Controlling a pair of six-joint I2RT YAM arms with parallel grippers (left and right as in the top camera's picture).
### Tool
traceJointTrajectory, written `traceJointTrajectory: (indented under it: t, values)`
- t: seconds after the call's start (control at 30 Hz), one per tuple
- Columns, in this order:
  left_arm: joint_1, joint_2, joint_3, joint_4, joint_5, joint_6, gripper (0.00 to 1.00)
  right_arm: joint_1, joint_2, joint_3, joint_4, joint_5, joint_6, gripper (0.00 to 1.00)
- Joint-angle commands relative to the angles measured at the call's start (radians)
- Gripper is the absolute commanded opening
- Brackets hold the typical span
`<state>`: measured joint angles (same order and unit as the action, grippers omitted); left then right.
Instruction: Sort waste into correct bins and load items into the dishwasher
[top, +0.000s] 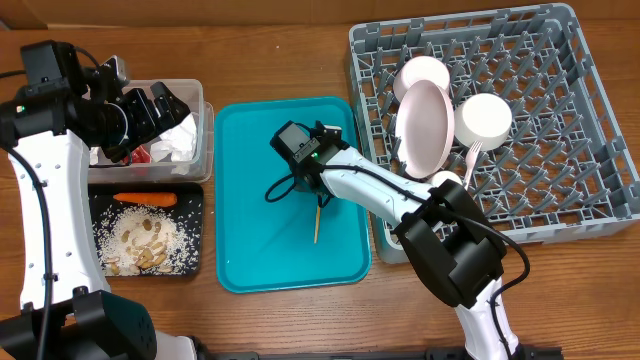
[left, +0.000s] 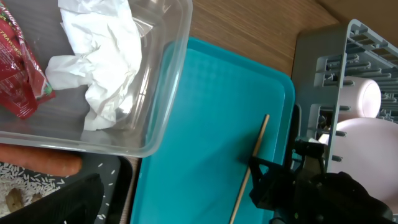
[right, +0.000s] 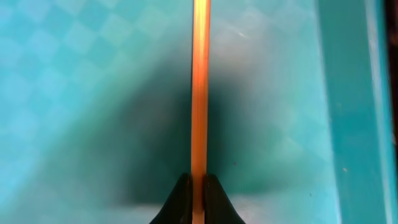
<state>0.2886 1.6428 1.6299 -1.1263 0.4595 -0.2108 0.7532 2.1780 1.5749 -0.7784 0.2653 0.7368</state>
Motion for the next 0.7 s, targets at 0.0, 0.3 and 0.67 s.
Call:
traceJointTrajectory:
  t: [0.0, 0.3, 0.67]
  values:
    - [-0.001, -0.022, 0.024, 0.001, 0.001, -0.006, 1.00, 0.003, -0.016, -0.004, 0.024, -0.064, -0.157, 0.04]
    - [-0.001, -0.022, 0.024, 0.001, 0.001, -0.006, 1.00, 0.003, -0.199, 0.025, -0.017, -0.064, -0.342, 0.04]
    - [-0.001, -0.022, 0.024, 0.001, 0.001, -0.006, 1.00, -0.055, -0.528, 0.025, -0.140, 0.085, -0.493, 0.04]
